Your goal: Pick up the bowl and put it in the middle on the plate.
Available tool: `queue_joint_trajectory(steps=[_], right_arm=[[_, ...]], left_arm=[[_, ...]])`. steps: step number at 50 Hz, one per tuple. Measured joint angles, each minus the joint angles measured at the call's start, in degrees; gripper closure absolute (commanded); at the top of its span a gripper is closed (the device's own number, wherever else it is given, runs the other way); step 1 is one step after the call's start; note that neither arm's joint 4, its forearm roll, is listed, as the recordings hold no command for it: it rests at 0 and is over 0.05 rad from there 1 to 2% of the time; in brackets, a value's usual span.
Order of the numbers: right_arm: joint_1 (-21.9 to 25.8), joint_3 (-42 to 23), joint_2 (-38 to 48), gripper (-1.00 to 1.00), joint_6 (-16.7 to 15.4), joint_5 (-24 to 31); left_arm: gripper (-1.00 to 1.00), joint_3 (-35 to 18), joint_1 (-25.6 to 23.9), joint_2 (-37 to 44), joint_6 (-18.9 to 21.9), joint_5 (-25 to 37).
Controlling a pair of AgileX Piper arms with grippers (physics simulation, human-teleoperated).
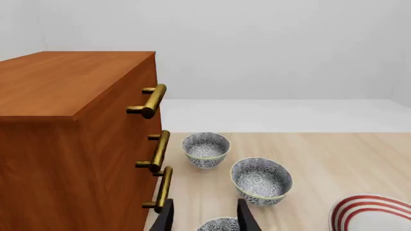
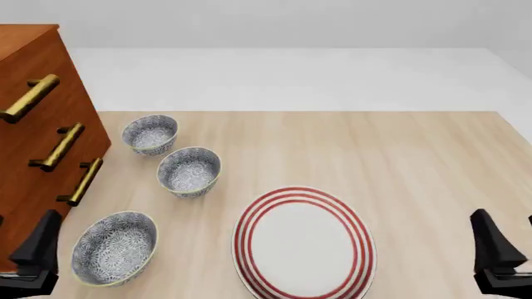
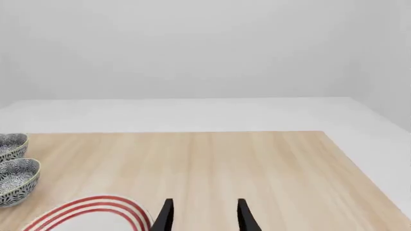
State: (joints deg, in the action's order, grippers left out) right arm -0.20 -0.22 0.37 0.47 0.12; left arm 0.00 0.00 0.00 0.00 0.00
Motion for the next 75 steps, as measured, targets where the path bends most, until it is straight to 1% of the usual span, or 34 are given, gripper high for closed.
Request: queue_joint_trajectory(steps=[20, 24, 28, 37, 41, 50, 59, 69, 75], right_arm=[[-0.36, -1.31, 0.69, -1.0, -0.95, 1.56], [0.59, -3.1, 2.96, -1.0, -1.51, 1.83], [1.92, -6.59, 5.79, -1.0, -2.23, 2.96], [5.23, -18.54, 13.58, -1.0, -6.55, 7.88], [6.86, -25.42, 18.31, -1.0, -7.07, 10.86], [12.2, -41.02, 31.23, -1.0, -5.1, 16.84], [18.06, -53.93, 44.8, -1.0, -3.29, 20.93], [24.41, -68.25, 60.39, -1.0, 0.62, 25.19], [27.4, -75.88, 69.69, -1.0, 3.78, 27.41]], left_arm=[[-1.0, 0.0, 0.0, 0.0, 0.0, 0.0], [-1.0, 0.0, 0.0, 0.0, 0.0, 0.0], [-1.0, 0.0, 0.0, 0.0, 0.0, 0.0], [-1.0, 0.0, 0.0, 0.0, 0.0, 0.0], [-1.0, 0.0, 0.0, 0.0, 0.0, 0.0], [-1.0, 0.0, 0.0, 0.0, 0.0, 0.0], [-1.0, 0.0, 0.0, 0.0, 0.0, 0.0], [-1.0, 0.0, 0.0, 0.0, 0.0, 0.0], [-1.0, 0.0, 0.0, 0.0, 0.0, 0.0]])
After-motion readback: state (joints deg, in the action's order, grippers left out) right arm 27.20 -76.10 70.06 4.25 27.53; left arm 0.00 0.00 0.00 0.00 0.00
